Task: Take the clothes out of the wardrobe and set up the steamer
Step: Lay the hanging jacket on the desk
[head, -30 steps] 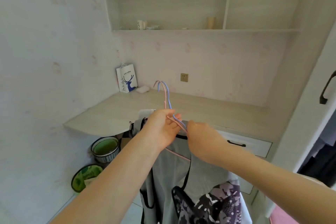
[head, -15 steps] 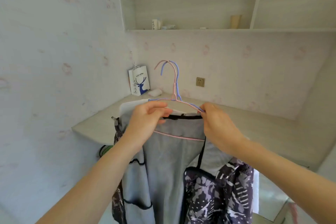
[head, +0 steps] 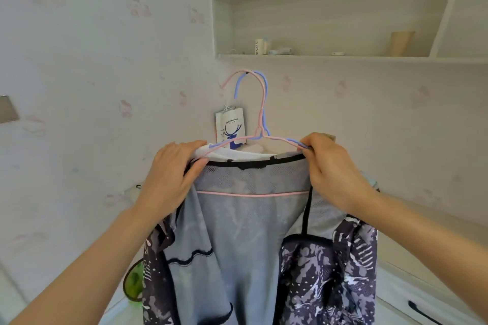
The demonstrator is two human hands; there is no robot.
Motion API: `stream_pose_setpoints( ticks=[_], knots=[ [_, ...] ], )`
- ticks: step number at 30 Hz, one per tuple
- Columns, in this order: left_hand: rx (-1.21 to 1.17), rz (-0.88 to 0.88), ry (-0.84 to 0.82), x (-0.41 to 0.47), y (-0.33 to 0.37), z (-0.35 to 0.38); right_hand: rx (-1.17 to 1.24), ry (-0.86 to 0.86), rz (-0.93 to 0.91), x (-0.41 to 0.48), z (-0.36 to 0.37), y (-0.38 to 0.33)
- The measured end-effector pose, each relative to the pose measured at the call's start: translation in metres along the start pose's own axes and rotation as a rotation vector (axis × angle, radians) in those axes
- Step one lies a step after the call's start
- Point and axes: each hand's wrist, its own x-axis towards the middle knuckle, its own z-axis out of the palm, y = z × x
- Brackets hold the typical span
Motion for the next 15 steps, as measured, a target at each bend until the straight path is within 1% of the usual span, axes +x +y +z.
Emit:
stream_pose_setpoints(
  ticks=[2,6,11,15],
  knots=[
    [0.027,-0.036,0.018,0.002,-0.003,0.007,0.019,-0.021,-0.022,0.010,0.010,0.010],
    [0.004,-0.215,0.061,0.004,-0.014,0.024,0.052,-0.041,-0.100,0.032,0.035,0.025],
    [-0.032,-0.297,0.110,0.017,-0.048,0.036,-0.003,-0.024,-0.214,0.065,0.063,0.037],
    [-0.063,-0.331,0.119,0.034,-0.087,0.043,0.004,-0.018,-0.127,0.089,0.087,0.052]
  ],
)
